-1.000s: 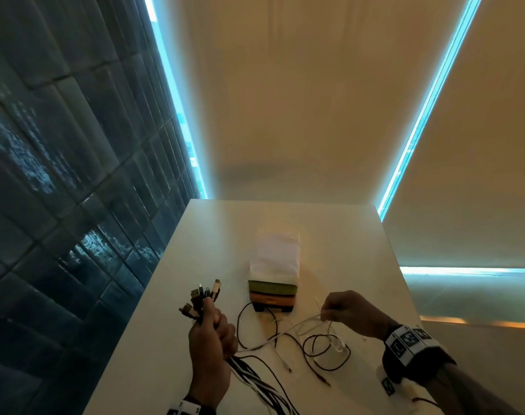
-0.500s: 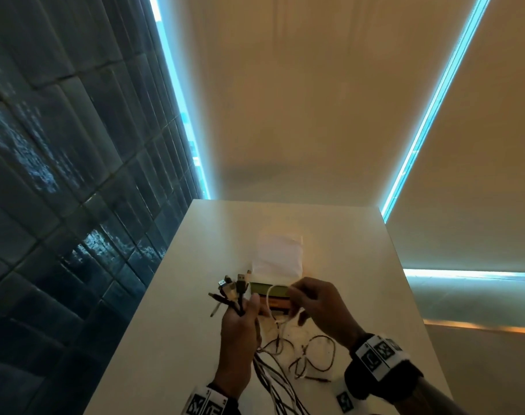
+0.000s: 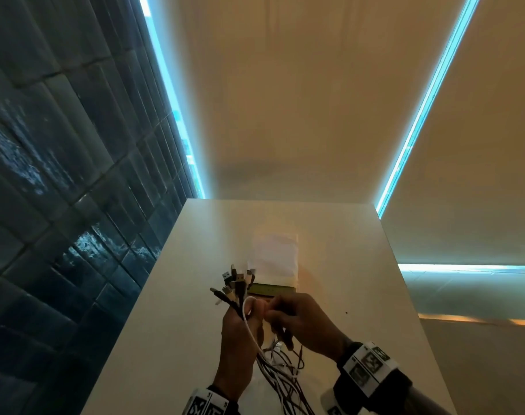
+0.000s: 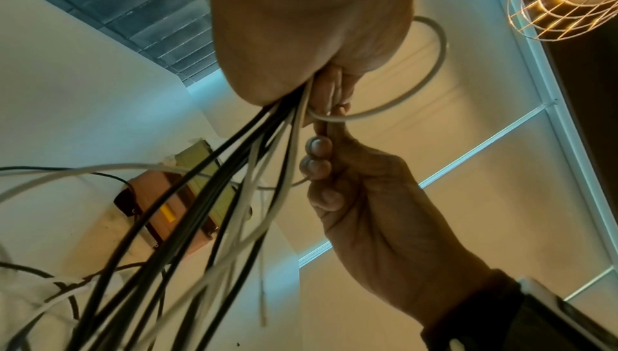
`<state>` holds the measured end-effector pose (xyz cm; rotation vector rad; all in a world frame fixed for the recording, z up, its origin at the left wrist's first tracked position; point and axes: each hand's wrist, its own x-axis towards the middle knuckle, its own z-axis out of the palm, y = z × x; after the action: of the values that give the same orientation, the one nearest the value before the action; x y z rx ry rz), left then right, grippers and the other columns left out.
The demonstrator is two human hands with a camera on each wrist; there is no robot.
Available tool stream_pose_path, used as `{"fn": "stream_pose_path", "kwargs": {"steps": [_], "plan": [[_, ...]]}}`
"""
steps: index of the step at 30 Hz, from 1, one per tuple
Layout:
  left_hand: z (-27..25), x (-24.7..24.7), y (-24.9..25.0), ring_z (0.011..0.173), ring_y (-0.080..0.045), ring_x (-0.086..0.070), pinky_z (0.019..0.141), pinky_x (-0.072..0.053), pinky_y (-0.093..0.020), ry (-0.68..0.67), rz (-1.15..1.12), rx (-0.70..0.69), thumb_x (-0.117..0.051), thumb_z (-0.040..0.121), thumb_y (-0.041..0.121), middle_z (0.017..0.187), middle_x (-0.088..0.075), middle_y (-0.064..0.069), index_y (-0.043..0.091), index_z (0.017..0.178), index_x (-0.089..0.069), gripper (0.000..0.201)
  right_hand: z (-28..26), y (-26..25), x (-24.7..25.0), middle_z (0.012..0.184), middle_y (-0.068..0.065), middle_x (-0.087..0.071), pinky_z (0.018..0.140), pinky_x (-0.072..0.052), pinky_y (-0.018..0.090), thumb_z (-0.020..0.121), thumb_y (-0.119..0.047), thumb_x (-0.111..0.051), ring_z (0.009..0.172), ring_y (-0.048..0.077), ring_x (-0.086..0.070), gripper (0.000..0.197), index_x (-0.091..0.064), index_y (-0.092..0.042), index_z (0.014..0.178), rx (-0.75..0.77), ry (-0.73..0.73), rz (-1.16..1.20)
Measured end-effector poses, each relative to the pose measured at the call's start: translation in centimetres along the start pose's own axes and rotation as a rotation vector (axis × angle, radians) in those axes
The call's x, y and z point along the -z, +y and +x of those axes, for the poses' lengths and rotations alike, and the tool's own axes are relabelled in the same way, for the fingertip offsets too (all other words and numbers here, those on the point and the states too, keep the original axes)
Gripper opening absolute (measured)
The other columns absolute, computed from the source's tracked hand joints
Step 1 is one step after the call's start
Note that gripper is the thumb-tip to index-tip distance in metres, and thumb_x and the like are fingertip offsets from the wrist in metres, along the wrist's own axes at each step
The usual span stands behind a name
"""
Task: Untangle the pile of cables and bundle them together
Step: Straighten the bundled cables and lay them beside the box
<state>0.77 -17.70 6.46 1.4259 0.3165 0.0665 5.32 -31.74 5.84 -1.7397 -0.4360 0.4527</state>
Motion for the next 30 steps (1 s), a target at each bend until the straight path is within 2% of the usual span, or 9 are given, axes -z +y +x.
{"fn": "stream_pose_path", "kwargs": {"steps": [3,8,11,16,20,23,25,27,30], "plan": [[0.2,0.3,-0.1,0.04,-0.008,-0.032,0.042,-0.027,-0.025,0.088,-0.062,0.085,-0.049,0.099,0.014,0.053,-0.042,0.003,0.011,0.075,-0.052,0.025,-0.1,1.2,1.3,0.072,0.001,-0.063,0.053,-0.049,0.021,0.091,-0.017,-0.065,0.056,0.009,-0.059,0.013,-0.065,-0.004,0.092,0.013,-0.042,-0.093],[-0.1,1.9,0.5,0.039,-0.007,-0.022,0.035,-0.018,-0.019,0.11,-0.258,0.097,-0.047,0.097,0.0,0.052,-0.033,0.001,0.009,0.076,-0.047,0.023,-1.0,6.2,4.2,0.073,0.0,-0.065,0.055,-0.052,0.023,0.09,-0.016,-0.066,0.059,0.006,-0.06,0.008,-0.065,-0.01,0.085,-0.021,-0.03,-0.34],[-0.3,2.9,0.5,0.04,-0.007,-0.02,0.035,-0.016,-0.019,0.093,-0.387,0.077,-0.048,0.093,-0.001,0.059,-0.038,-0.003,0.014,0.075,-0.039,0.025,-2.2,9.4,5.7,0.072,0.002,-0.066,0.061,-0.054,0.026,0.091,-0.017,-0.064,0.06,0.005,-0.059,0.013,-0.063,-0.007,0.083,-0.105,0.041,-0.45],[-0.9,3.9,0.5,0.039,-0.006,-0.017,0.037,-0.012,-0.02,0.051,-0.526,0.072,-0.054,0.082,0.008,0.058,-0.034,-0.001,0.017,0.069,-0.036,0.024,-3.9,12.6,8.0,0.058,0.003,-0.064,0.058,-0.054,0.033,0.086,-0.012,-0.069,0.051,0.006,-0.06,0.016,-0.063,-0.011,0.071,-0.199,0.22,-0.421],[-1.1,4.3,0.6,0.039,-0.005,-0.019,0.036,-0.013,-0.017,0.051,-0.552,0.095,-0.053,0.081,0.008,0.06,-0.037,-0.001,0.016,0.071,-0.038,0.019,-3.5,13.5,9.8,0.064,0.005,-0.07,0.063,-0.055,0.035,0.081,-0.009,-0.075,0.058,0.014,-0.065,0.016,-0.068,-0.015,0.068,-0.217,0.284,-0.353],[-1.1,4.4,0.6,0.038,-0.005,-0.02,0.035,-0.013,-0.017,0.098,-0.516,0.094,-0.049,0.088,0.006,0.057,-0.034,0.0,0.017,0.069,-0.038,0.025,-3.1,13.5,10.5,0.068,0.01,-0.072,0.068,-0.057,0.04,0.08,-0.006,-0.075,0.063,0.02,-0.068,0.008,-0.07,-0.006,0.074,-0.231,0.387,-0.206],[-1.0,4.4,0.6,0.036,-0.006,-0.02,0.035,-0.014,-0.017,0.125,-0.49,0.093,-0.045,0.094,0.005,0.055,-0.035,-0.002,0.018,0.07,-0.038,0.028,-2.5,12.6,10.0,0.071,0.019,-0.071,0.069,-0.058,0.044,0.085,-0.003,-0.07,0.067,0.029,-0.069,0.007,-0.069,0.001,0.078,-0.234,0.482,-0.042],[-0.9,4.0,0.6,0.036,-0.007,-0.019,0.034,-0.014,-0.017,0.128,-0.455,0.092,-0.045,0.096,0.006,0.056,-0.04,-0.004,0.017,0.072,-0.038,0.027,-1.8,10.9,8.9,0.076,0.026,-0.069,0.069,-0.058,0.044,0.091,-0.006,-0.062,0.07,0.035,-0.068,0.013,-0.07,0.002,0.084,-0.234,0.523,0.089],[-0.6,2.9,0.9,0.038,-0.007,-0.019,0.034,-0.015,-0.017,0.127,-0.393,0.092,-0.047,0.097,0.009,0.057,-0.04,-0.003,0.019,0.072,-0.038,0.029,-0.4,8.1,7.0,0.068,0.023,-0.064,0.062,-0.059,0.04,0.098,-0.011,-0.054,0.065,0.033,-0.063,0.021,-0.07,0.0,0.09,-0.204,0.528,0.202]]}}
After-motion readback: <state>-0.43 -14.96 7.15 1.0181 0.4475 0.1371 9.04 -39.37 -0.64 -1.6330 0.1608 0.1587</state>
